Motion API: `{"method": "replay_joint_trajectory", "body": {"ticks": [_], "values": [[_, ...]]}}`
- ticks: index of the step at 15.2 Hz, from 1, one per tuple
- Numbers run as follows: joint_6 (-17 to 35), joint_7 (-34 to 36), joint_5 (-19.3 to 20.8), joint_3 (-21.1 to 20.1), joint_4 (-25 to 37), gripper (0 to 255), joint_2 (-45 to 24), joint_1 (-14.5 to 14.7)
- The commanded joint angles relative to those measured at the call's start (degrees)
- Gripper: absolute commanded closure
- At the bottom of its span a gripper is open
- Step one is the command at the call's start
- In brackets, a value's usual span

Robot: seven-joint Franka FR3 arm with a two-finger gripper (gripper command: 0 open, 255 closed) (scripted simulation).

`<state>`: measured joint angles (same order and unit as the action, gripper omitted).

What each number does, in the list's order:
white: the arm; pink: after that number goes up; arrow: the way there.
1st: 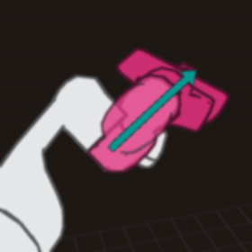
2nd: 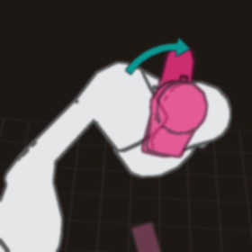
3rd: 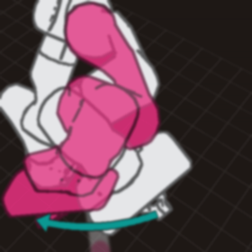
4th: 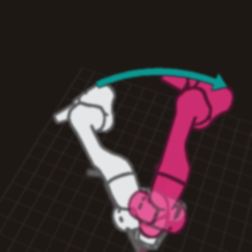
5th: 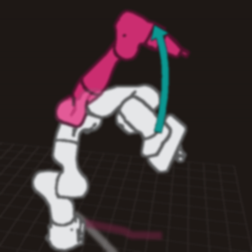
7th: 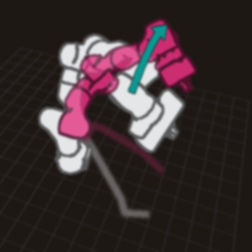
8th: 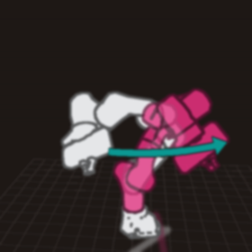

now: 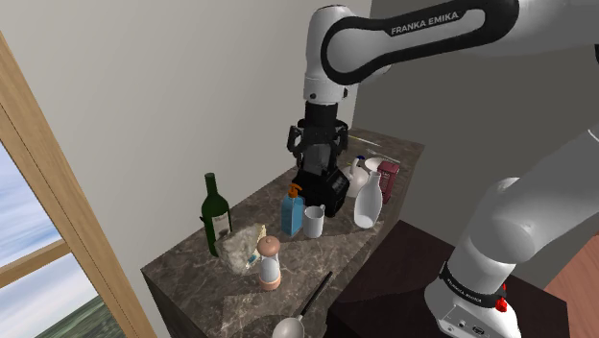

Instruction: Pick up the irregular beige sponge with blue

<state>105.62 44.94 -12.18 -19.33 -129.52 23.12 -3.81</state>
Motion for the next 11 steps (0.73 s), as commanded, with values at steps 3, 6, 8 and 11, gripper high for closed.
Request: {"method": "replay_joint_trajectory", "body": {"ticks": [3,6,8,11], "values": [[3.99,10.76,1.31,-4.28,4.22,0,-10.02,-1.19],[6.40,18.47,3.24,-6.30,7.50,0,-17.37,-1.57],[7.75,23.58,4.87,-7.14,10.00,0,-22.45,-1.52],[9.31,30.96,7.47,-7.41,14.22,0,-30.13,-0.76]]}}
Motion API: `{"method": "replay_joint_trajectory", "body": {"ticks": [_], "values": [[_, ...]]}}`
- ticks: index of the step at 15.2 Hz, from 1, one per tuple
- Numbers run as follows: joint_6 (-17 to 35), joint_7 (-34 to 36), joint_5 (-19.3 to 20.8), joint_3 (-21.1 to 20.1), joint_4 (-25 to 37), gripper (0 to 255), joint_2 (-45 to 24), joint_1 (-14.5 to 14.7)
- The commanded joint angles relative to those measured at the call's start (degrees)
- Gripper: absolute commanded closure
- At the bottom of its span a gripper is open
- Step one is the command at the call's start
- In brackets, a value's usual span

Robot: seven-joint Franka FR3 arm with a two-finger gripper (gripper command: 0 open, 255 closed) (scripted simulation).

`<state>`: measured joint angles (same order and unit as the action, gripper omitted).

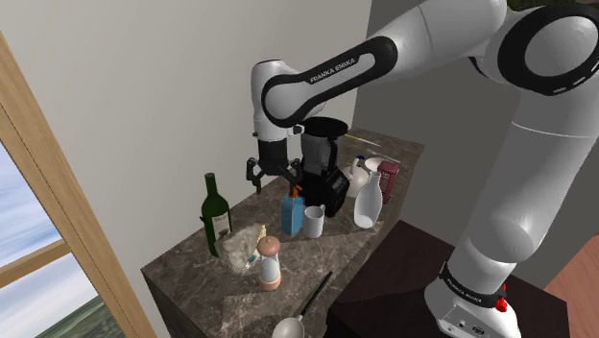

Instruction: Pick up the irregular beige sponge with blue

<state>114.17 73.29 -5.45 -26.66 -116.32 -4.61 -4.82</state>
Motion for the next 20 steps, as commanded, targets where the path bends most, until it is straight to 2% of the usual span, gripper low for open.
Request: {"method": "replay_joint_trajectory", "body": {"ticks": [1,8,16,20], "values": [[1.16,4.94,1.57,0.05,2.54,0,-4.93,0.64],[2.38,18.74,5.43,3.16,14.80,0,-22.03,4.52],[1.03,29.75,5.54,7.71,31.70,0,-40.17,8.48],[2.86,29.54,5.87,8.06,31.78,0,-42.12,8.76]]}}
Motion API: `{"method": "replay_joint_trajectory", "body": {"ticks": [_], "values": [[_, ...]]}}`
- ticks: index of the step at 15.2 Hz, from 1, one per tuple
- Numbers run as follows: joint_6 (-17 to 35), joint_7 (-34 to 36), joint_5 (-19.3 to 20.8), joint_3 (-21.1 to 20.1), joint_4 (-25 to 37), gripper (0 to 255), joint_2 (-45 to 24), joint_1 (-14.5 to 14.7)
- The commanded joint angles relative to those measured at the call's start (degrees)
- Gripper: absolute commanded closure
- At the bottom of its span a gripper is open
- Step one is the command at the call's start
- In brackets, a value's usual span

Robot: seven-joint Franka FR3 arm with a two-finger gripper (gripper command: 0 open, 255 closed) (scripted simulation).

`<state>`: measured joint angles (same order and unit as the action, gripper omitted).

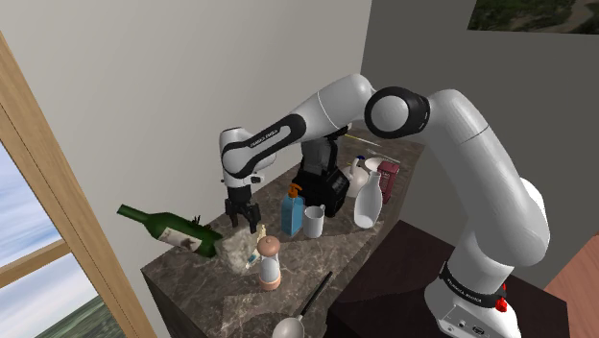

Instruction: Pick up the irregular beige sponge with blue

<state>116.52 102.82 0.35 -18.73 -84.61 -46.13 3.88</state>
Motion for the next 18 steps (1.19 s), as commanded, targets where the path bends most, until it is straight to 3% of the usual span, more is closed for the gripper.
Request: {"method": "replay_joint_trajectory", "body": {"ticks": [1,5,6,18], "values": [[0.96,-0.05,0.16,0.21,0.12,0,-1.11,0.14],[2.07,-0.18,0.37,0.44,0.33,0,-2.45,0.33],[2.05,-0.17,0.36,0.43,0.31,255,-2.41,0.33],[0.78,-0.03,0.12,0.17,0.08,255,-0.88,0.10]]}}
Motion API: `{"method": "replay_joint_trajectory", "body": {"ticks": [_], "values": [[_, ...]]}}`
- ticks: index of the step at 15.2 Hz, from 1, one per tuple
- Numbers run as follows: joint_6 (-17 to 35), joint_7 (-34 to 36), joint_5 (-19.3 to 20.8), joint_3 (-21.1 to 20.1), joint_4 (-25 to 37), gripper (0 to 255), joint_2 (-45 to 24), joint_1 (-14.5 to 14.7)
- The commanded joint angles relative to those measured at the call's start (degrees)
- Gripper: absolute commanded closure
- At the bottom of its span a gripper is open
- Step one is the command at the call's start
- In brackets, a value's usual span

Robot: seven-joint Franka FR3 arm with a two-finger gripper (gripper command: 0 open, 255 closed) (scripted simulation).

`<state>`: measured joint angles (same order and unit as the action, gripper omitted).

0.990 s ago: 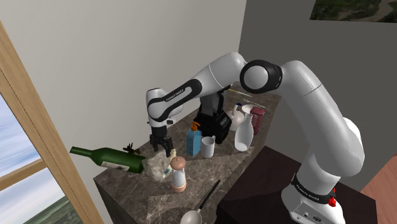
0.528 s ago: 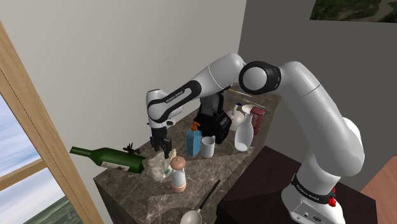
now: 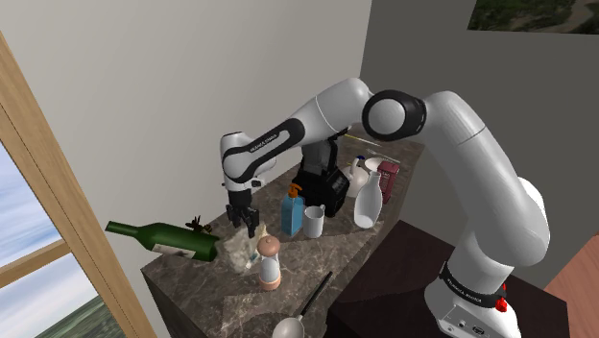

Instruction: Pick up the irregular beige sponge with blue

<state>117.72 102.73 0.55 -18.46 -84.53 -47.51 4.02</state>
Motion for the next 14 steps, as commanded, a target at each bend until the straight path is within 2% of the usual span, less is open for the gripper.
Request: {"method": "replay_joint_trajectory", "body": {"ticks": [1,14], "values": [[-0.88,0.11,-0.17,-0.19,-0.03,255,0.99,-0.11],[-6.27,0.70,-1.10,-1.08,0.41,255,6.08,-0.80]]}}
